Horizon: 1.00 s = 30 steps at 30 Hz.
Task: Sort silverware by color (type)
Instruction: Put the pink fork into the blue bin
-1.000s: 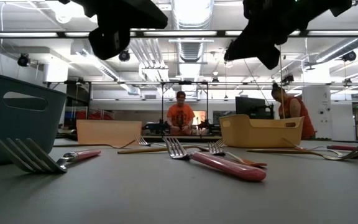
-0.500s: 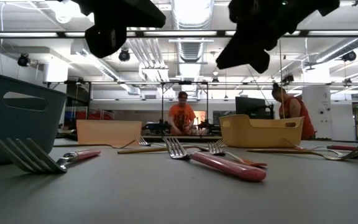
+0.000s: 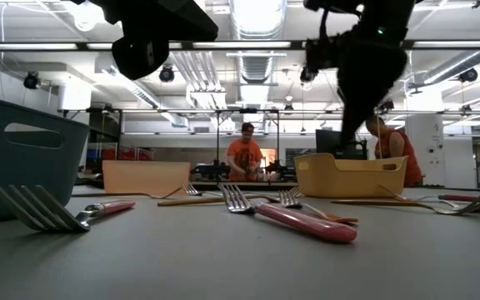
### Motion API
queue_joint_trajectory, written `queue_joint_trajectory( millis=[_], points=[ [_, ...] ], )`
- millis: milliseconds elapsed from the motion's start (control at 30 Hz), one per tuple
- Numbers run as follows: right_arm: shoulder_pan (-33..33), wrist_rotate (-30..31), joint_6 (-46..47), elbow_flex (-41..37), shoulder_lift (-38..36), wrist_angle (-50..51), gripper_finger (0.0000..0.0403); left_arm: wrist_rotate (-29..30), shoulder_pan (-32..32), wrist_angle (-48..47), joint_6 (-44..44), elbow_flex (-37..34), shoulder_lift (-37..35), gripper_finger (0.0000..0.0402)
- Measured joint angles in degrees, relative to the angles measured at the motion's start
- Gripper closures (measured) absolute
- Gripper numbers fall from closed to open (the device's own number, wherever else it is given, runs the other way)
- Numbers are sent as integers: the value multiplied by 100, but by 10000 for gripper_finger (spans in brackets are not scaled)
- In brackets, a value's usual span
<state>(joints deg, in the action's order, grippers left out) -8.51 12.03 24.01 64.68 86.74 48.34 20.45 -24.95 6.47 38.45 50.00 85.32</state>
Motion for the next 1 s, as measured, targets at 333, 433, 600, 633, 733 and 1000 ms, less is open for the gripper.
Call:
queue_joint_trajectory(
  millis=[333, 433, 600, 633, 733, 1000],
  points=[
    [-11, -2, 153, -188, 7, 371, 344, 4, 48, -29, -452, 0, 0, 402],
    [-14, 1, -331, -315, 6, 342, 344, 2, 48, -48, -646, 0, 0, 402],
    [-39, 1, -858, -508, 1, 347, 344, 6, 73, -36, -633, 0, 0, 402],
    [-37, 11, -910, -534, -3, 350, 344, 24, 78, 0, -565, 0, 0, 402],
    [-37, 169, -1109, -570, -5, 366, 344, 61, 86, 67, 22, 0, 0, 402],
    [-35, 1914, -1234, -516, -9, 362, 344, -773, 76, 178, 2127, 137, 301, 402]
  ],
)
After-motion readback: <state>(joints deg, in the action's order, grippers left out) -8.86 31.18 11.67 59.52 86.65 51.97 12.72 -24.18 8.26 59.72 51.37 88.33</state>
